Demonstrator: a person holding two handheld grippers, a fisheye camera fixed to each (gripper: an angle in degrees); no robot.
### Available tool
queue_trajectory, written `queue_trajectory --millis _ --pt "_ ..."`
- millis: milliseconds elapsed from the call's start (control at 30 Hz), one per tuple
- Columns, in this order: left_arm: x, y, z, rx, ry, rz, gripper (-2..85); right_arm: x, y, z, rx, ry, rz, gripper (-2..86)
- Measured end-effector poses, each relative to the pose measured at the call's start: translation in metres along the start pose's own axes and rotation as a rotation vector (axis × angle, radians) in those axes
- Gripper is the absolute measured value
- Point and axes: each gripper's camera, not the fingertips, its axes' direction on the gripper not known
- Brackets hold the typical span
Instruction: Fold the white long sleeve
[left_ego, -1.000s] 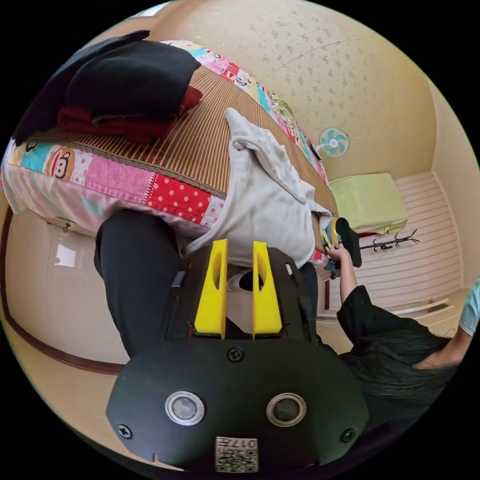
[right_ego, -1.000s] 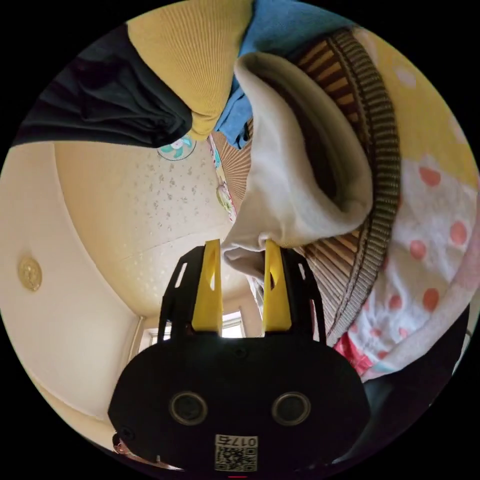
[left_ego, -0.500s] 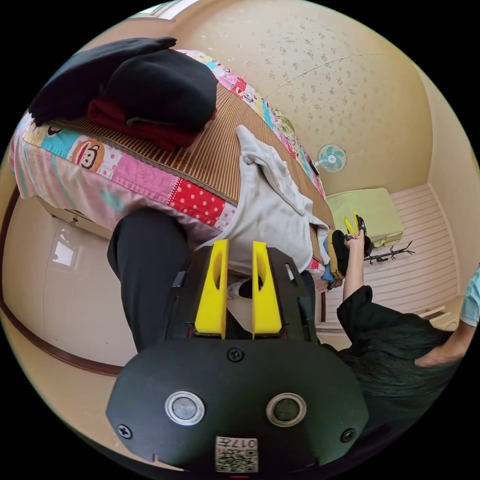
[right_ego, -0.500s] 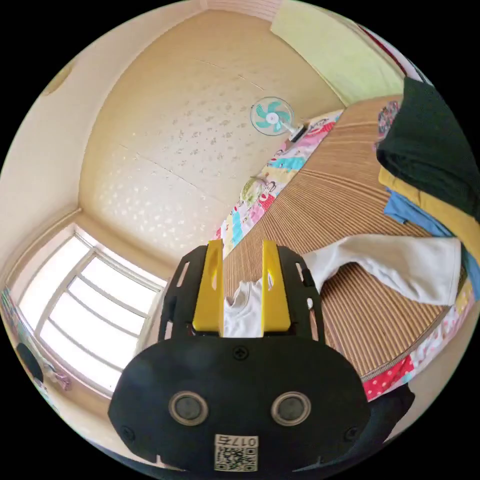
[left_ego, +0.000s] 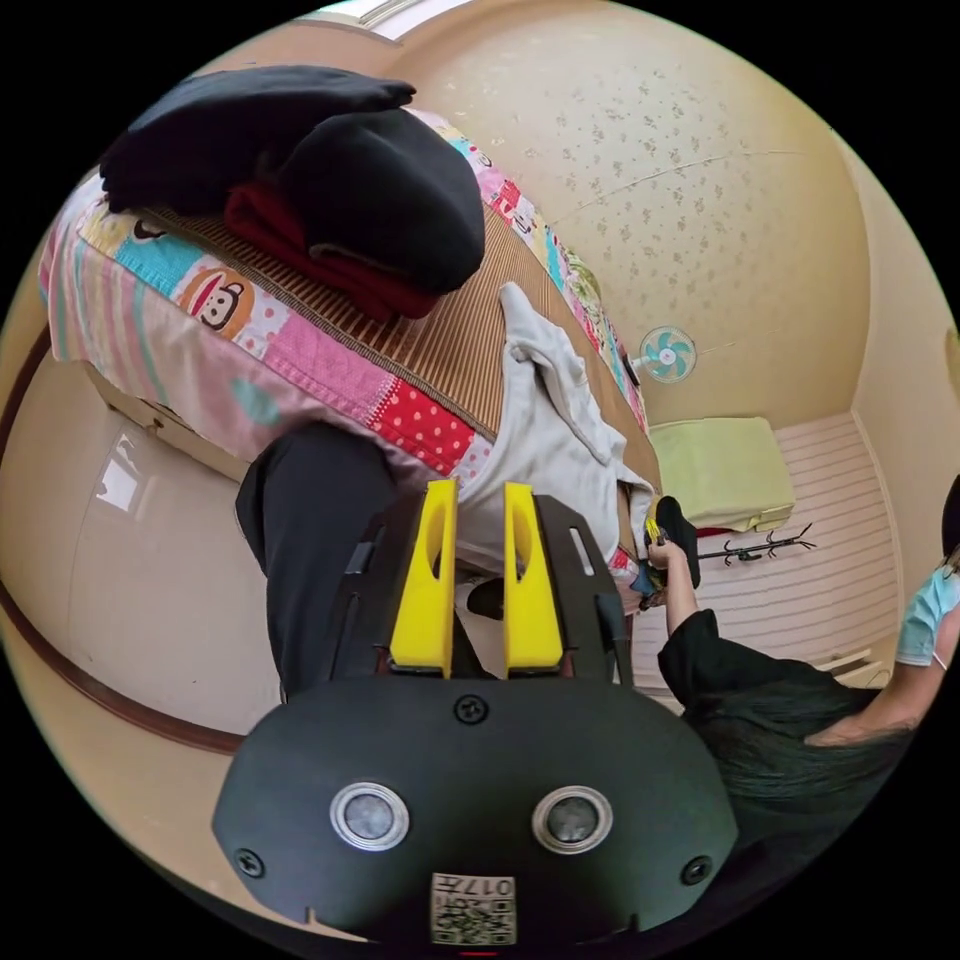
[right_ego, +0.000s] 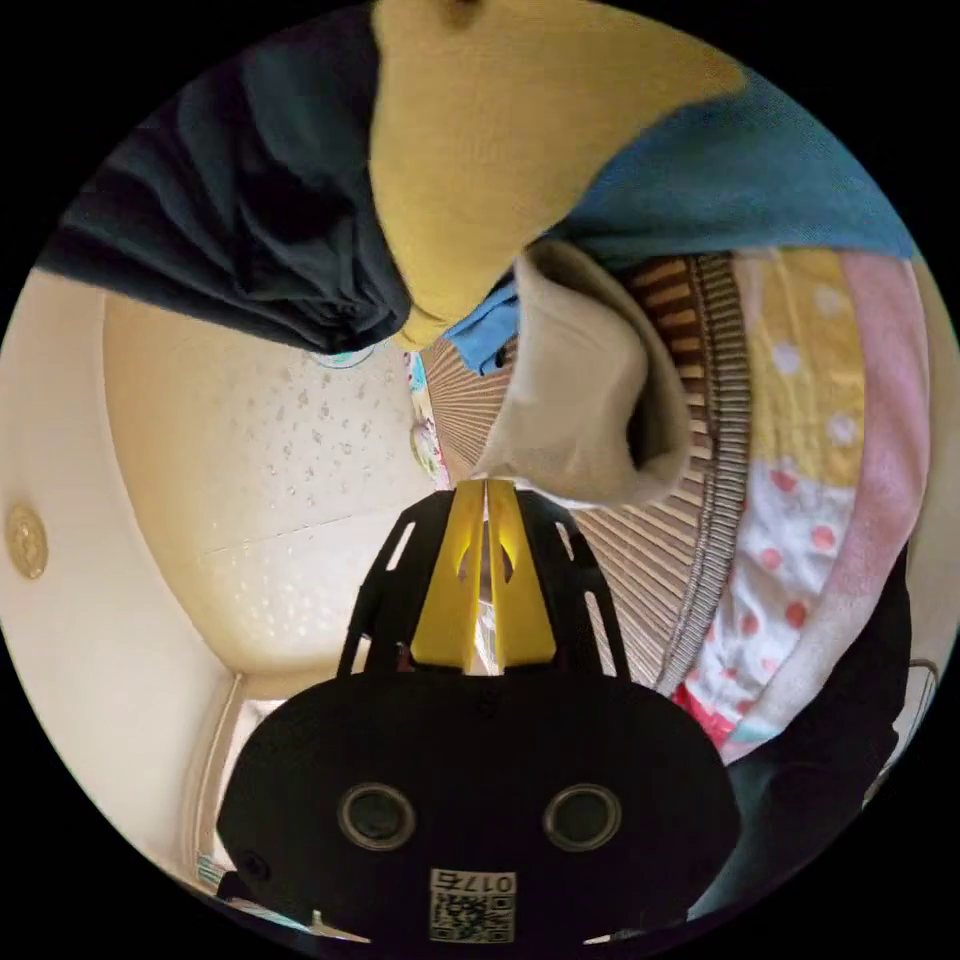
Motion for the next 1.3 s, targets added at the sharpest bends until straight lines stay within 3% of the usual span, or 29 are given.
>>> queue_trajectory --millis 67,133,200,267,367,533,667,767,800,833,867,933,1000,1067,1167,1233,1300 --pt "0.013 -0.003 -0.003 0.015 -0.004 0.019 7.7 -0.060 0.013 0.010 0.029 0.030 -0.233 1.5" --pt "0.019 -0.001 -0.004 0.025 -0.002 0.032 7.7 -0.153 0.062 0.031 0.085 0.158 -0.664 1.6" --pt "0.023 0.002 -0.002 0.013 -0.010 0.043 7.6 -0.190 0.097 0.055 0.032 0.165 -0.816 2.2" --pt "0.020 0.008 -0.001 -0.009 -0.024 0.036 7.5 -0.183 0.102 0.075 -0.101 0.110 -0.714 4.1" --pt "0.008 0.020 -0.006 0.014 -0.011 0.012 7.5 -0.099 0.086 0.085 -0.277 -0.071 -0.428 12.8" --pt "-0.023 0.026 -0.013 0.035 0.017 -0.050 7.5 0.107 0.059 0.070 -0.253 -0.086 0.029 15.6" --pt "-0.028 0.028 -0.018 0.056 0.037 -0.050 7.4 0.155 0.034 0.070 -0.138 -0.146 0.042 12.4" --pt "-0.024 0.035 -0.022 0.084 0.008 -0.025 7.4 0.107 0.032 0.077 -0.076 0.094 -0.231 5.1" --pt "-0.023 0.037 -0.021 0.089 0.000 -0.021 7.4 0.070 0.058 0.097 -0.106 0.197 -0.440 4.5" --pt "-0.023 0.042 -0.018 0.094 -0.014 -0.014 7.4 0.033 0.109 0.122 -0.149 0.225 -0.707 4.1" --pt "-0.024 0.048 -0.013 0.093 -0.025 -0.014 7.3 0.018 0.141 0.134 -0.176 0.224 -0.838 3.9" --pt "-0.026 0.056 0.001 0.083 -0.027 -0.017 7.4 0.000 0.292 0.181 -0.341 0.184 -1.291 3.8" --pt "-0.029 0.061 0.019 0.053 -0.011 -0.019 7.4 0.035 0.402 0.219 -0.533 0.191 -1.494 4.1" --pt "-0.029 0.071 0.042 0.017 0.002 -0.004 7.5 0.106 0.490 0.259 -0.693 0.318 -1.597 4.7" --pt "-0.025 0.085 0.064 -0.022 -0.015 0.028 7.9 0.270 0.566 0.321 -0.890 0.712 -1.676 6.3" --pt "-0.022 0.094 0.075 -0.048 -0.013 0.058 8.3 0.316 0.569 0.281 -0.770 0.609 -1.667 7.4" --pt "-0.019 0.102 0.087 -0.073 -0.021 0.098 8.5 0.322 0.562 0.254 -0.731 0.640 -1.620 9.2"
